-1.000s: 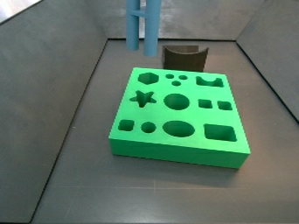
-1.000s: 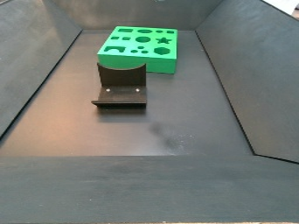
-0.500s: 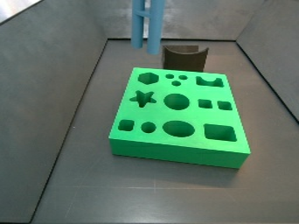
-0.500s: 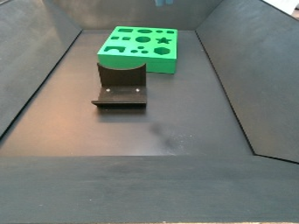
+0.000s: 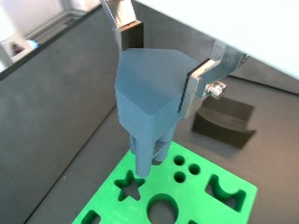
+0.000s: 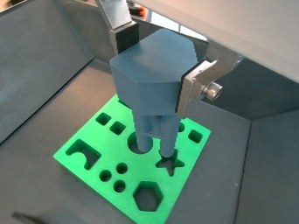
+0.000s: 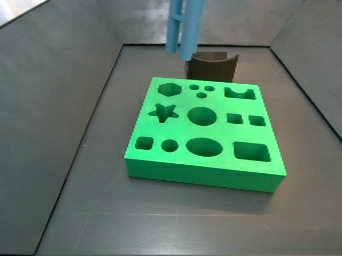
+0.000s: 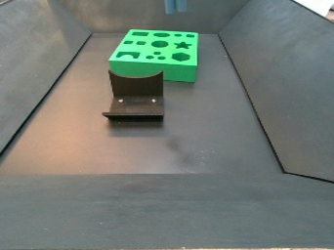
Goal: Pick up the 3 prong object. Move up. Move to above the board. Insert the 3 prong object.
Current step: Insert the 3 prong object.
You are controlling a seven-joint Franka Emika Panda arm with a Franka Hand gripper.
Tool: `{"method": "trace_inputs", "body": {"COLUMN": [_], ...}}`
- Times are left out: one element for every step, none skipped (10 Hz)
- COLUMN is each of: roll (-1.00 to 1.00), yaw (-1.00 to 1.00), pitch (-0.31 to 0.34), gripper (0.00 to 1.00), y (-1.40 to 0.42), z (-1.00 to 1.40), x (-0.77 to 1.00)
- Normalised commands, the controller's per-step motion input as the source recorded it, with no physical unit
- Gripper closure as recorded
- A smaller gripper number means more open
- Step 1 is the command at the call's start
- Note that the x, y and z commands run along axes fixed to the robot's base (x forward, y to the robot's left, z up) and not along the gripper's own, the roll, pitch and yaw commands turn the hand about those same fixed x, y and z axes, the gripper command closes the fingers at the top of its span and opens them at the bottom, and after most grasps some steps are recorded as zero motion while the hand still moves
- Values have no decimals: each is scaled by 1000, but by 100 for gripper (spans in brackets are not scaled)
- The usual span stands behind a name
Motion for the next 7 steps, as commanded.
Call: {"method": "trace_inputs", "body": {"roll": [-80, -46, -26, -59, 0, 56, 29], "yaw": [-794, -811, -797, -594, 0, 0, 0], "pitch": [0, 0, -21, -4, 4, 0, -91], "gripper": [100, 100, 100, 100, 100, 100, 100], "y": [146, 166, 203, 360, 0, 0, 20], "z": [-369, -380, -309, -94, 0, -40, -266], "x": [417, 397, 411, 166, 0, 0, 0]}}
